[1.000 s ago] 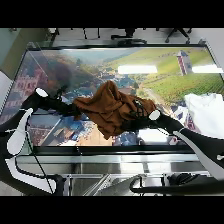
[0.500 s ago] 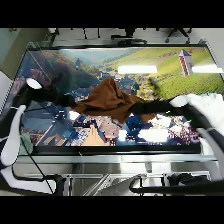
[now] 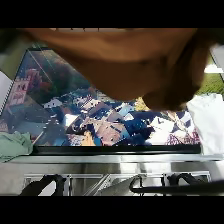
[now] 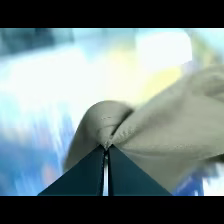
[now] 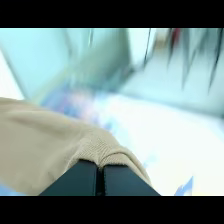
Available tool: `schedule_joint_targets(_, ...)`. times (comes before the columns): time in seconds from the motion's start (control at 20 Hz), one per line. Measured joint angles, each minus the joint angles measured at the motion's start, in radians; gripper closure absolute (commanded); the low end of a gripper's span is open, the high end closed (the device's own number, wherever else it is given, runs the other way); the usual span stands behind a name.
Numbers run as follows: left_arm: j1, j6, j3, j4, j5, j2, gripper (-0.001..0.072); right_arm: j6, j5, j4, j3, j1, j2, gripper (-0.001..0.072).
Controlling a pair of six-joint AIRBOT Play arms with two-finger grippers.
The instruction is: Fold the shirts.
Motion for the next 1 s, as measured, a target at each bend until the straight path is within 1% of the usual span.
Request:
schedule_joint_targets(0.1,0.000,-0.033,0.069,0.042,0.046,0.093,0.0697,-0.007,0.005,-0.012,0.157,-0.016,0.003,0.0693)
schedule_joint_targets(0.25,0.000,-0.074,0.052,0.131,0.106,0.223,0.0697,-0.014,0.011,-0.047,0.297,-0.027,0.003,0.0693)
schedule_joint_targets(0.4,0.000,-0.096,-0.058,0.189,0.131,0.298,0.0697,-0.015,0.056,-0.040,0.341,-0.032,-0.036,0.0693)
schedule_joint_targets(0.5,-0.002,-0.103,-0.149,0.202,0.138,0.293,0.0697,-0.018,0.105,0.000,0.322,-0.033,-0.087,0.0692)
schedule_joint_targets(0.65,-0.037,-0.090,-0.269,0.214,0.147,0.196,0.0697,-0.047,0.168,0.080,0.215,-0.029,-0.183,0.0692)
schedule_joint_targets(0.75,-0.070,-0.060,-0.331,0.217,0.170,0.076,0.0697,-0.086,0.186,0.104,0.119,-0.019,-0.264,0.0691)
schedule_joint_targets(0.85,-0.093,-0.034,-0.365,0.217,0.199,-0.073,0.0696,-0.126,0.197,0.117,0.031,-0.006,-0.365,0.0690)
schedule_joint_targets(1.0,-0.105,-0.007,-0.373,0.218,0.243,-0.338,0.0697,-0.176,0.192,0.122,-0.050,0.015,-0.576,0.0690)
